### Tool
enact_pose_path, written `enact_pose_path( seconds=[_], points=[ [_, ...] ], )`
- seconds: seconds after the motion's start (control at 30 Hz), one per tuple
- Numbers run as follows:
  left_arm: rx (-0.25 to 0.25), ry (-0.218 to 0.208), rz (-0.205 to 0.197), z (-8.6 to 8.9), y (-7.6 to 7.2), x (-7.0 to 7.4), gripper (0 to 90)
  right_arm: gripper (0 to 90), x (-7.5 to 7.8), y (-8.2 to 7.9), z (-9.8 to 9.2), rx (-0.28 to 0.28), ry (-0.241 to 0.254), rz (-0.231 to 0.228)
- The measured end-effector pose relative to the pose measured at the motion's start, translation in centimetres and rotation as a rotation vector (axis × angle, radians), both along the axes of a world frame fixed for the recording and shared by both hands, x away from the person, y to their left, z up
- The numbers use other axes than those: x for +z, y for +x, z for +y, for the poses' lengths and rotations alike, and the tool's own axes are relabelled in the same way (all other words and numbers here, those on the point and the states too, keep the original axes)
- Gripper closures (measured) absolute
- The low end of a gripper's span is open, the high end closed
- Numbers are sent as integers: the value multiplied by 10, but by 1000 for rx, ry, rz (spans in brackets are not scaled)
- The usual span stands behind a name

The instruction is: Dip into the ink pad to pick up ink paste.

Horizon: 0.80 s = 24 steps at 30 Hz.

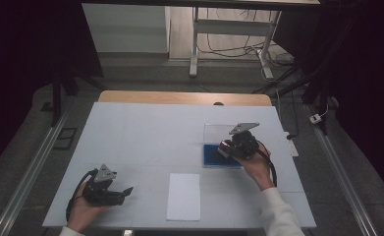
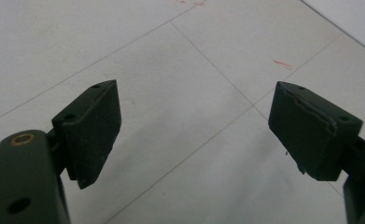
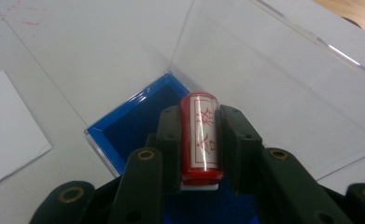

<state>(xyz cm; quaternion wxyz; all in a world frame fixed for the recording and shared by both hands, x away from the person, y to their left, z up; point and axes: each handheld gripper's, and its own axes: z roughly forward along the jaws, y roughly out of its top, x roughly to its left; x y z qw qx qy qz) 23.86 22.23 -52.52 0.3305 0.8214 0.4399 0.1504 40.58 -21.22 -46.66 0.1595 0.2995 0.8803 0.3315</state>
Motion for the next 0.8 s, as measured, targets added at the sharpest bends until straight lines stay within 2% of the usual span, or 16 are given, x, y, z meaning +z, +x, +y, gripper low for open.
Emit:
enact_pose_path(
  seconds=[0.8],
  points=[
    [-3,5,4,0,0,-1,178,700,-8,3,4,-10,-31,32]
  ],
)
